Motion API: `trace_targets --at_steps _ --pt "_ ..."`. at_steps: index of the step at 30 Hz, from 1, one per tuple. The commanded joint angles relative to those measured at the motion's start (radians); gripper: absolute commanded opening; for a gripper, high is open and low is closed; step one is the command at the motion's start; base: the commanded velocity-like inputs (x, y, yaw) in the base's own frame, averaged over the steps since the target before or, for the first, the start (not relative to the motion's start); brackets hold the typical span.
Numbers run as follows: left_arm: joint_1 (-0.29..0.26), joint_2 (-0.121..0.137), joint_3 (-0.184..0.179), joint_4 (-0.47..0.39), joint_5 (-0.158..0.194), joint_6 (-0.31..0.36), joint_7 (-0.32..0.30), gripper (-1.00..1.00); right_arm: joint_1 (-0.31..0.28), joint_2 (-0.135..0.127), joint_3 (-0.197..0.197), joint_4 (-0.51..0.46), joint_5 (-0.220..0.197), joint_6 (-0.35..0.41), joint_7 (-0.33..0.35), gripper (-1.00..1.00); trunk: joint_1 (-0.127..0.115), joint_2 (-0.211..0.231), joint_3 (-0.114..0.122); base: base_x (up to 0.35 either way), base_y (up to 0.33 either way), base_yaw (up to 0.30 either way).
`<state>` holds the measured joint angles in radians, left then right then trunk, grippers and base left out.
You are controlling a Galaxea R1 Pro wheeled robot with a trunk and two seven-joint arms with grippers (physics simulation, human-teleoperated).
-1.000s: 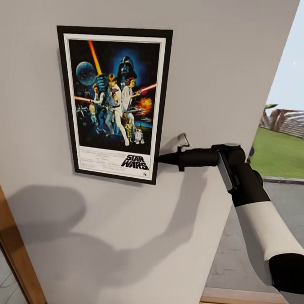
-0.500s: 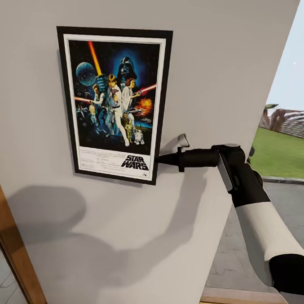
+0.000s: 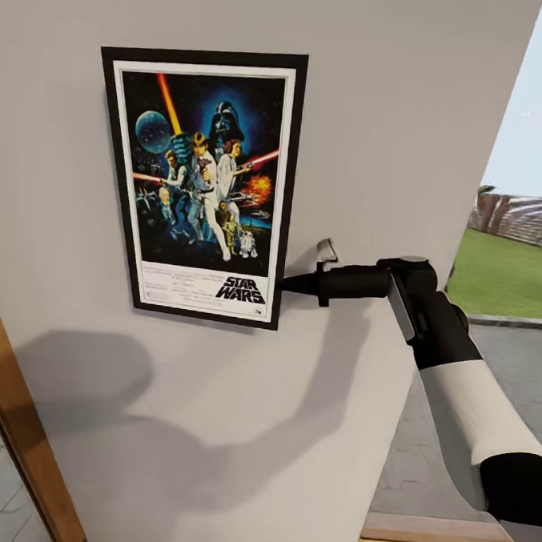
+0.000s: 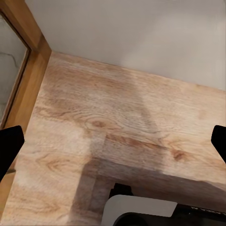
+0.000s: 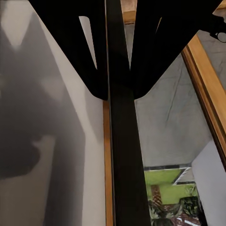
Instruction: Pick up the poster from the kitchen countertop and hang it on one of the wall nails in the kitchen.
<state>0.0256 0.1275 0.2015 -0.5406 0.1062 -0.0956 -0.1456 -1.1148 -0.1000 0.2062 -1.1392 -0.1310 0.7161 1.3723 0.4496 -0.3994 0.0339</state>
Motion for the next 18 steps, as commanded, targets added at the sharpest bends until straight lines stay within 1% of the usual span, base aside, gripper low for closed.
trace_targets --at_steps 1,7,14,18 --pt "0.0 0.0 0.003 0.0 0.01 0.001 -0.008 1.0 0.0 -0.001 0.002 0.001 -0.009 0.013 0.001 -1.0 0.0 -0.001 0.0 0.0 0.048 0.0" --pt "0.0 0.0 0.003 0.0 0.01 0.001 -0.008 1.0 0.0 -0.001 0.002 0.0 -0.009 0.013 0.001 -1.0 0.0 -0.001 0.0 0.0 0.032 0.0" --pt "0.0 0.0 0.003 0.001 0.01 0.001 -0.008 1.0 0.0 -0.001 0.002 0.0 -0.009 0.013 0.001 -1.0 0.0 -0.001 0.0 0.0 0.125 0.0" --pt "0.0 0.0 0.003 0.0 0.01 0.001 -0.008 1.0 0.0 -0.001 0.002 0.0 -0.009 0.013 0.001 -1.0 0.0 -0.001 0.0 0.0 0.066 0.0"
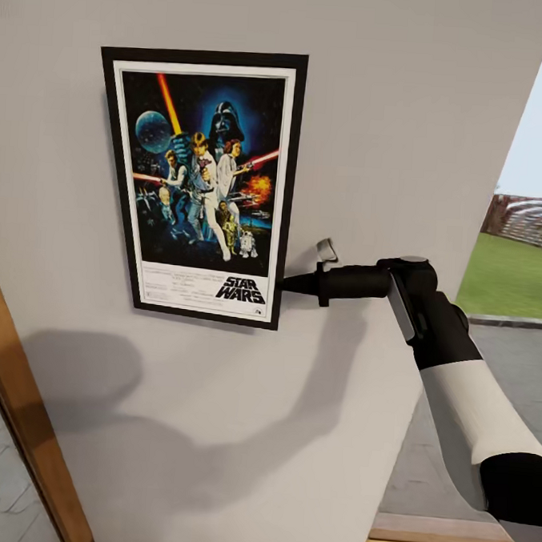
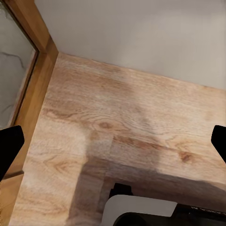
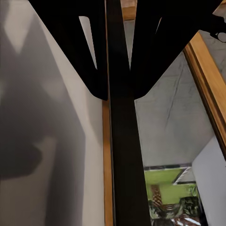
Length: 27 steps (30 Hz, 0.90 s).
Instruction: Pick up the poster from the kitchen countertop and hang it on one of the wall nails in the kitchen.
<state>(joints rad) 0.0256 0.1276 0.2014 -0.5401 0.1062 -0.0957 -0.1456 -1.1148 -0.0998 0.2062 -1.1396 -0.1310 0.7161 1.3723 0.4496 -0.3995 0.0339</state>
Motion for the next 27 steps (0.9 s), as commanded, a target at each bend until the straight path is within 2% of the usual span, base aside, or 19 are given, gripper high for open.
trace_targets --at_steps 1,27 --pt "0.0 0.0 0.003 0.0 0.01 0.001 -0.008 1.0 0.0 -0.001 0.002 0.0 -0.009 0.013 0.001 -1.0 0.0 -0.001 0.0 0.0 0.029 0.0" --pt "0.0 0.0 0.003 -0.001 0.01 0.001 -0.008 1.0 0.0 0.0 0.002 0.0 -0.009 0.013 0.0 -1.0 0.0 -0.001 0.0 0.0 0.027 0.0"
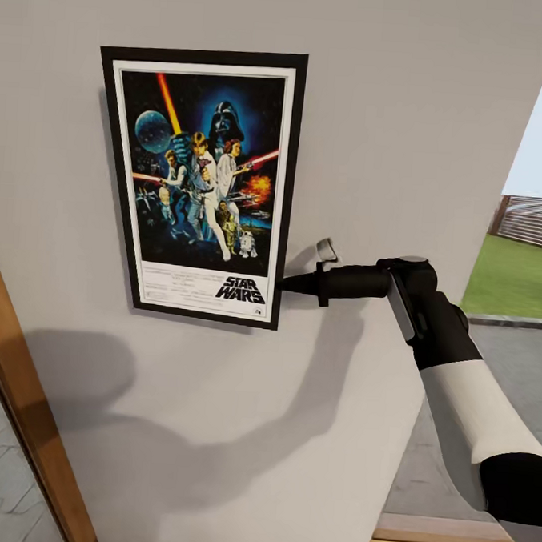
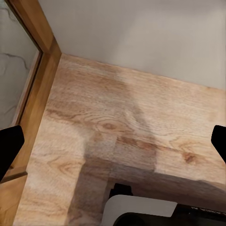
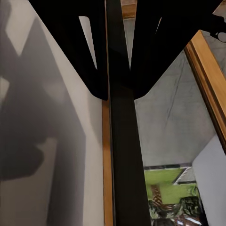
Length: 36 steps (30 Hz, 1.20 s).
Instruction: Pick up the poster from the kitchen countertop and hang it on one of the wall nails in the kitchen.
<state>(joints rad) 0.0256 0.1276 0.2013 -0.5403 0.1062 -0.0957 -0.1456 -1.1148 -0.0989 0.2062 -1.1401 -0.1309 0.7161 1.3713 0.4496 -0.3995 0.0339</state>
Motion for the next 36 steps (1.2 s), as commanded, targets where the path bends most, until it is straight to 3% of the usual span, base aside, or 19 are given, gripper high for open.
trace_targets --at_steps 1,36 --pt "0.0 0.0 0.003 -0.001 0.01 0.001 -0.008 1.0 0.0 -0.001 0.002 0.0 -0.009 0.013 0.0 -1.0 0.0 -0.001 0.0 0.0 0.0 0.0" --pt "0.0 0.0 0.003 -0.001 0.01 0.001 -0.008 1.0 0.0 -0.002 0.002 0.0 -0.008 0.013 0.0 -1.0 0.0 -0.001 0.0 0.029 0.0 0.0"
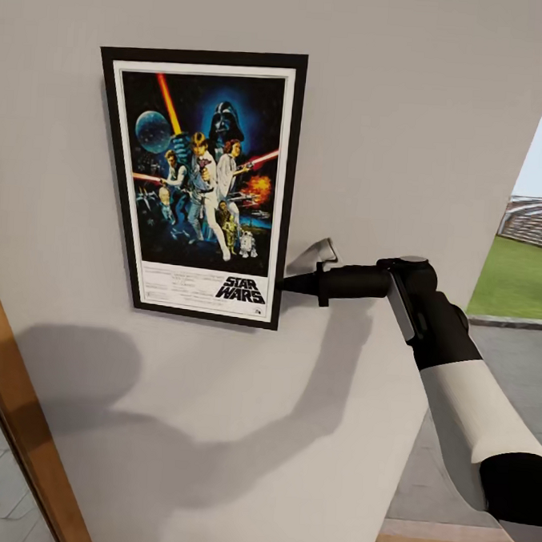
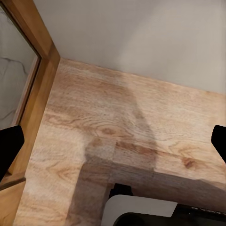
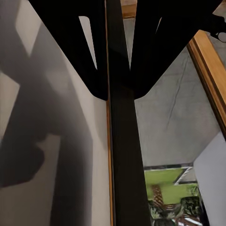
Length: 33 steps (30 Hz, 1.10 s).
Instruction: Pick up the poster from the kitchen countertop and hang it on one of the wall nails in the kitchen.
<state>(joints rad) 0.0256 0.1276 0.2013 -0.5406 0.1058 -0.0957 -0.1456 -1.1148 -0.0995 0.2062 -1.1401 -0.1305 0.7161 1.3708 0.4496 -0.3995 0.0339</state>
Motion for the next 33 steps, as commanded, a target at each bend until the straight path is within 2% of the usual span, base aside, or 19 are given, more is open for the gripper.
trace_targets --at_steps 1,7,27,33 --pt "0.0 0.0 0.003 -0.001 0.01 0.001 -0.008 1.0 0.0 -0.001 0.002 0.0 -0.009 0.013 0.001 -1.0 0.0 -0.001 0.0 0.0 0.0 0.0" --pt "0.0 -0.008 0.006 -0.007 0.009 -0.002 -0.011 1.0 0.0 0.005 -0.004 -0.001 -0.012 0.019 -0.008 -1.0 0.0 -0.001 0.0 0.0 0.0 0.0" --pt "0.0 -0.008 0.006 -0.008 0.009 -0.002 -0.011 1.0 0.0 0.005 -0.003 -0.001 -0.012 0.022 -0.008 -1.0 0.0 -0.001 0.0 0.0 0.0 0.0" --pt "0.0 -0.009 0.006 -0.007 0.009 -0.001 -0.011 1.0 0.001 0.004 -0.015 -0.001 -0.012 0.048 -0.007 -1.0 0.0 -0.001 0.0 0.0 0.0 0.0"
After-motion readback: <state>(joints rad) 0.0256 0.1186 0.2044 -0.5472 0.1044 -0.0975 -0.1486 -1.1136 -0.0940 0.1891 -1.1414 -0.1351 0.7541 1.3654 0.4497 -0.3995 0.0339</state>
